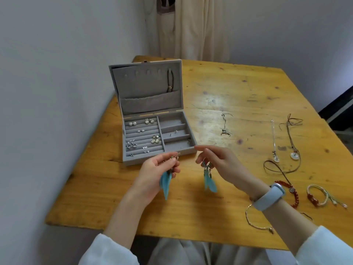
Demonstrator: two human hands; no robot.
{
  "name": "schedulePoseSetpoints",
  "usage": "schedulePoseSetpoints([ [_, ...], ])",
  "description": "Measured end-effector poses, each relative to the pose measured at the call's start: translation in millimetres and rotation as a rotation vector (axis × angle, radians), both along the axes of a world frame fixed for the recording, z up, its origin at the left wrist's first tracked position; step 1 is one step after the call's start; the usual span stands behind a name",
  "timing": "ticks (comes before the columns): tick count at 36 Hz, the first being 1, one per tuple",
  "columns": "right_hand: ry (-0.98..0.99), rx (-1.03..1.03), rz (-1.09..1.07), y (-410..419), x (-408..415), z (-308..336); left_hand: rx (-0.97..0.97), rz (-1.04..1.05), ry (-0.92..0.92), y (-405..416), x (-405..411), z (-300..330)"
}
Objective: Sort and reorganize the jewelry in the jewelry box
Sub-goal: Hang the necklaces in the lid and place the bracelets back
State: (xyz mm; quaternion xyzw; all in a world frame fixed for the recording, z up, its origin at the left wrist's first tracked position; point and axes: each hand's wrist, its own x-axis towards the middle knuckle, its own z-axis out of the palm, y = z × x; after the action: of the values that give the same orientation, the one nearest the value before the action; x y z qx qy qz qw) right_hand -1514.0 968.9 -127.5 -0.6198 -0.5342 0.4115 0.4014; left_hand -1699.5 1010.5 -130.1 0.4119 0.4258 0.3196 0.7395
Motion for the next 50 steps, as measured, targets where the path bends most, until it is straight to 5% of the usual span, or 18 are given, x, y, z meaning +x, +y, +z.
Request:
schedulePoseSetpoints([
  [12,-0.439,0.425,-0.04,110,-10,94,0.613,0.249,0.36,102,-26,82],
  [21,-0.335,0.398,-0.049,202,-36,93,1.19,0.058,1.129,166,-24,45],
  [25,-0.215,0.403,-0.088,224,-48,85,1.29,-0.01,1.355,172,-21,23],
  [33,-0.188,0.384,-0.147,237,-63,74,1.464,-0.004,1.306,171,-32,9],
  [42,-0.399,0.453,-0.228,251,-80,52,1.456,0.017,1.187,170,-39,2],
  [50,-0.376,0.462,-0.332,254,-89,46,1.426,0.027,1.086,172,-43,-2],
])
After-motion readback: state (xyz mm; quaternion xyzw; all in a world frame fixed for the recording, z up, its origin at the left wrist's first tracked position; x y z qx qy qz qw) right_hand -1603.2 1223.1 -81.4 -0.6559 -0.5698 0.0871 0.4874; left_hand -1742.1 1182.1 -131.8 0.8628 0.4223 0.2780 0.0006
